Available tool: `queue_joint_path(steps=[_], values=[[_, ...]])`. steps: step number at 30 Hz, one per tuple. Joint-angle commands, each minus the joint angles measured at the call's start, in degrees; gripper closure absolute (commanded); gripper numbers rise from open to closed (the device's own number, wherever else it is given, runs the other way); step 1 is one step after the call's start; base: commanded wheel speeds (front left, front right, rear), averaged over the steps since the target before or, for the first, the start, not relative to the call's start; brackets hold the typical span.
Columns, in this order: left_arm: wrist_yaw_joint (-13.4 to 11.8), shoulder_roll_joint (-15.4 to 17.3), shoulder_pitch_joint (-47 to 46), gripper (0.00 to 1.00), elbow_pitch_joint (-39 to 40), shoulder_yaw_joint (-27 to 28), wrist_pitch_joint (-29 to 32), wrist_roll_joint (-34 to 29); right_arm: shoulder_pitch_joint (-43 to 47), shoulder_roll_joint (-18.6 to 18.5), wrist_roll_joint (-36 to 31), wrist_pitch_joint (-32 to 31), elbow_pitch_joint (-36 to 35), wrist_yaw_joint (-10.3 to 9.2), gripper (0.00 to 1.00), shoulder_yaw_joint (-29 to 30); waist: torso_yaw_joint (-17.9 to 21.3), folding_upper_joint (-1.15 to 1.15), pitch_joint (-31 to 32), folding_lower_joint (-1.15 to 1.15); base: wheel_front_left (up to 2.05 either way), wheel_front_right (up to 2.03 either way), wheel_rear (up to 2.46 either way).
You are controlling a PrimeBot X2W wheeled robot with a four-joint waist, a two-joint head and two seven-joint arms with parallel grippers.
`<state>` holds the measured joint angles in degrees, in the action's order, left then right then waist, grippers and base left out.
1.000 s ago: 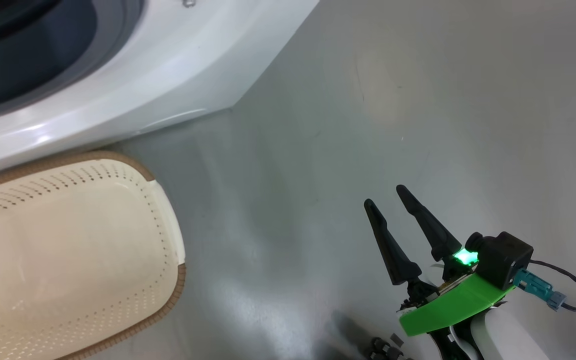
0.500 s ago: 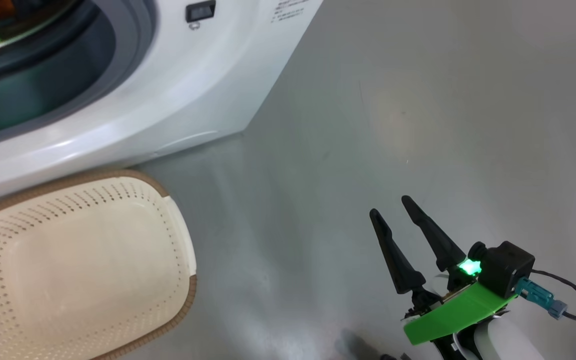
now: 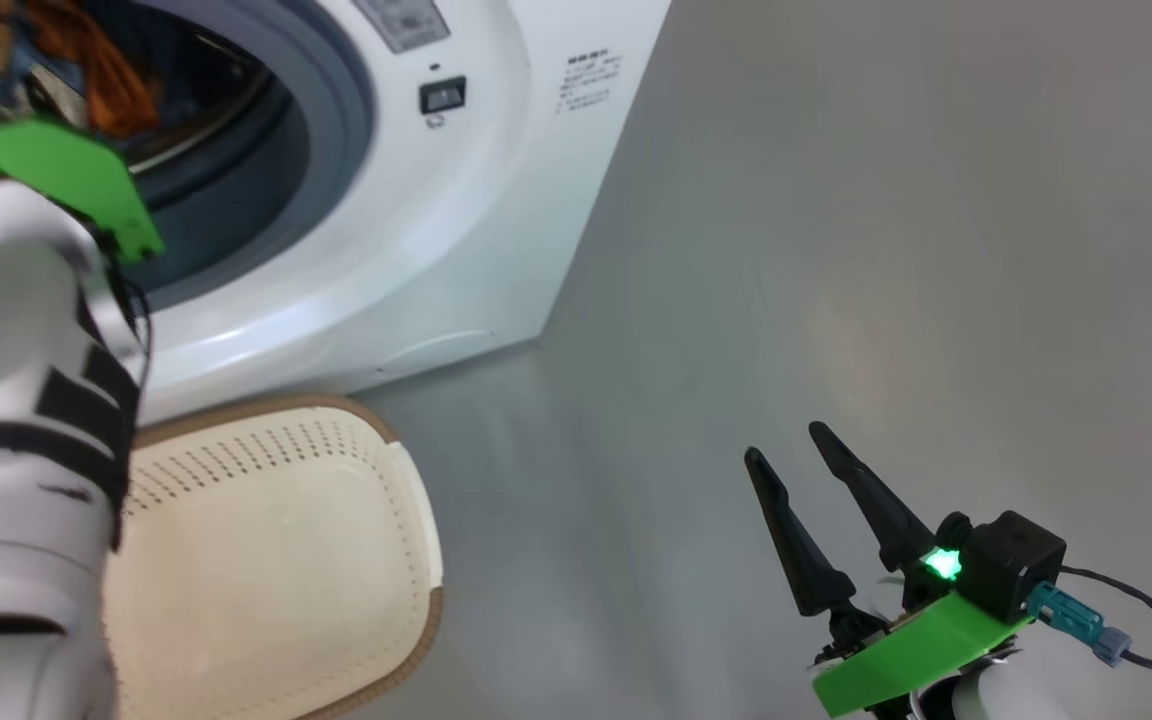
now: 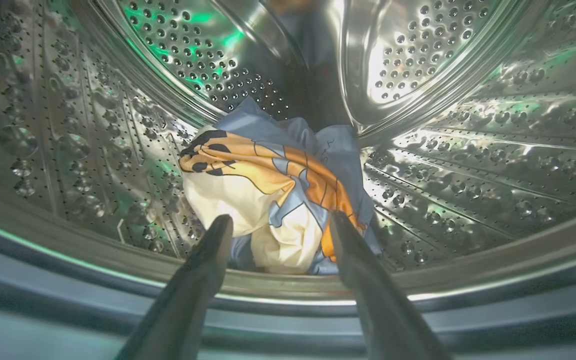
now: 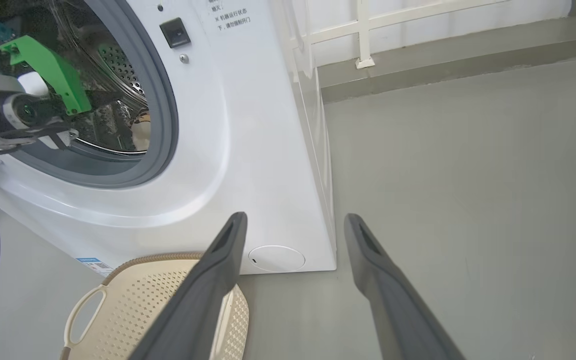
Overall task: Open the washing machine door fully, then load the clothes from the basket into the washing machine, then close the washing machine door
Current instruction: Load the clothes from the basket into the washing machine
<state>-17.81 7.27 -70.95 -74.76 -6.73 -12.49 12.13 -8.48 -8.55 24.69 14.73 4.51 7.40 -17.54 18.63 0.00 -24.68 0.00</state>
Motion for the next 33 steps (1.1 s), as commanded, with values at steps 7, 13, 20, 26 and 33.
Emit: queue_joint_path(steps=[7, 13, 20, 26, 33], values=[[3.79, -0.63, 7.26, 0.0, 1.32, 0.84, -2.04, 2.02, 2.23, -0.16, -2.11, 0.27, -1.04, 0.09, 0.0, 1.12, -4.09, 0.0, 6.98, 0.0, 0.0, 0.0, 0.0], [5.5, -2.34, 16.78, 0.0, 8.62, 0.21, -2.48, 2.03, 2.58, -0.29, -3.53, 0.27, -0.99, 0.09, 0.0, 3.56, -6.06, 0.0, 9.88, 0.0, 0.0, 0.0, 0.0], [5.07, -3.28, 27.92, 0.0, 19.31, 0.51, -2.5, 1.67, 4.14, -0.55, -4.44, 0.27, -0.56, 0.09, 0.0, 4.88, -7.86, 0.0, 12.56, 0.0, 0.0, 0.0, 0.0], [4.64, -3.64, 39.67, 0.0, 30.94, 2.97, -2.5, 1.97, 5.75, -0.62, -5.32, 0.27, -0.17, 0.09, 0.0, 5.59, -8.64, 0.0, 15.63, 0.0, 0.0, 0.0, 0.0], [3.87, -4.23, 50.9, 0.0, 43.15, 3.36, -2.51, 1.53, 7.78, -0.91, -6.07, 0.27, -0.44, 0.09, 0.0, 7.02, -10.23, 0.0, 17.64, 0.0, 0.0, 0.0, 0.0]])
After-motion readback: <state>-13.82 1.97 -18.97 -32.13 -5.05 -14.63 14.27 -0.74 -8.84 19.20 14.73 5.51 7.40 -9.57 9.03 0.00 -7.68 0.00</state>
